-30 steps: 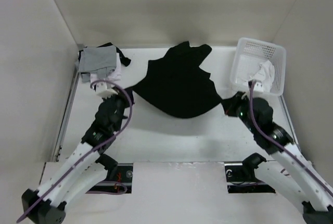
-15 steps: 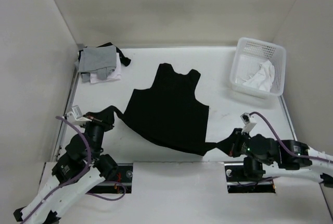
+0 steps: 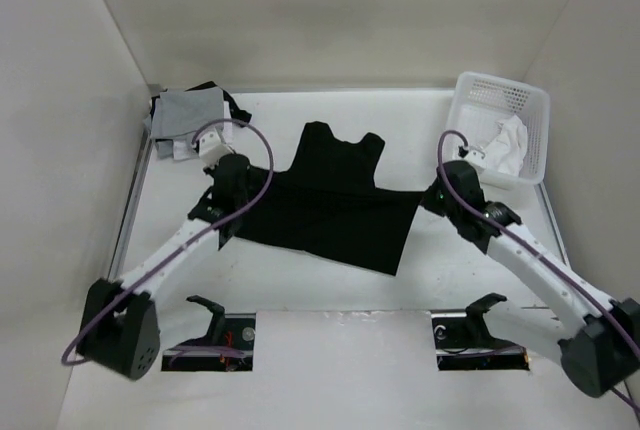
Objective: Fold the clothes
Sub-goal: Fold the tank top
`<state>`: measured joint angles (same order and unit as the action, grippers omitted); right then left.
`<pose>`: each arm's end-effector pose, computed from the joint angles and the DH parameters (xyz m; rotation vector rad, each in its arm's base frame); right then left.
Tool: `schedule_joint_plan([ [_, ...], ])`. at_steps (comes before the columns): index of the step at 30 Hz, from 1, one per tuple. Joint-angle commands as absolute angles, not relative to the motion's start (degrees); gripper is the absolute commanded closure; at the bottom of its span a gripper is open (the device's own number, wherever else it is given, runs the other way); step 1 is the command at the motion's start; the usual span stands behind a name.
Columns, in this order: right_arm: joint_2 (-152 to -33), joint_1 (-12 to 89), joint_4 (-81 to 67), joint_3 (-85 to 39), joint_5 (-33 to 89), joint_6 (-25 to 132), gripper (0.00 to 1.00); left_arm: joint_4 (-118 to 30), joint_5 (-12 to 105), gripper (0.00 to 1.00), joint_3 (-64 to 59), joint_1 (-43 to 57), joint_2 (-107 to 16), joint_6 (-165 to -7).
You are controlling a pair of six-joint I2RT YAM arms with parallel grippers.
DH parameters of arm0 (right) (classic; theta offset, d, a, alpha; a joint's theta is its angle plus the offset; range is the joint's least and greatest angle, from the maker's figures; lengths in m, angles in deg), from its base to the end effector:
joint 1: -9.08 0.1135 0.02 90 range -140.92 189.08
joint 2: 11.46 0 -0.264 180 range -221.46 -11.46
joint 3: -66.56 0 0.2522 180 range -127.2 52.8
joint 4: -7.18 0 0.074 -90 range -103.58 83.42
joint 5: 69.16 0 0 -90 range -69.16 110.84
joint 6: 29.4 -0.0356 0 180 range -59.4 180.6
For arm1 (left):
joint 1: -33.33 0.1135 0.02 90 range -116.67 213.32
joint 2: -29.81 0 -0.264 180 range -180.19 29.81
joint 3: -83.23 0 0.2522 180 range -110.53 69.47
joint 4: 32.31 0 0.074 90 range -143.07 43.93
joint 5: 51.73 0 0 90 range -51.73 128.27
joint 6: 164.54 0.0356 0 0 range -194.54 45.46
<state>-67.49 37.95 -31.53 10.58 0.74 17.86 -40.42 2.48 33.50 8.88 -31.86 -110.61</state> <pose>0.1885 0.0899 0.2650 0.4528 2.1690 0.3021 0.2254 -0.0796 0.2584 -0.5897 1.7585 -0.1332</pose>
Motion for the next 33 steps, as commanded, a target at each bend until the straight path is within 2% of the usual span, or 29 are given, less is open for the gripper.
schedule_joint_plan([
  [1, -73.58, 32.34, -17.22, 4.57, 8.88, 25.00, 1.00, -26.75, 9.08, 0.98, 24.58, 13.50, -39.68, -112.59],
  [11, -96.34, 21.26, -10.97, -10.90, 13.10, 26.14, 1.00, -25.41, 15.59, 0.98, 2.35, 18.78, -68.07, -113.91],
  [16, -107.42, 19.85, -11.32, -20.39, 13.89, 27.28, 0.97, -28.66, 17.36, 0.96, -9.17, 19.40, -80.82, -113.82],
  [21, -116.92, 19.67, -12.20, -28.57, 11.88, 28.17, 0.96, -30.69, 16.48, 0.91, -16.39, 20.45, -88.30, -114.18],
  [24, -119.56, 19.85, -12.56, -31.48, 8.90, 28.25, 0.85, -31.39, 16.92, 0.79, -19.38, 20.89, -89.28, -113.04],
  [27, -118.17, 20.46, -12.82, -31.14, 6.96, 29.04, 0.62, -30.26, 16.91, 0.63, -17.29, 20.63, -85.69, -111.89],
  [30, -112.73, 23.88, -11.59, -25.71, 5.37, 29.57, 0.53, -27.72, 17.18, 0.59, -8.27, 18.35, -77.53, -111.63],
  [33, -104.48, 28.27, -7.91, -14.83, 2.65, 28.78, 0.52, -21.83, 16.74, 0.59, 6.93, 15.10, -67.69, -112.33],
])
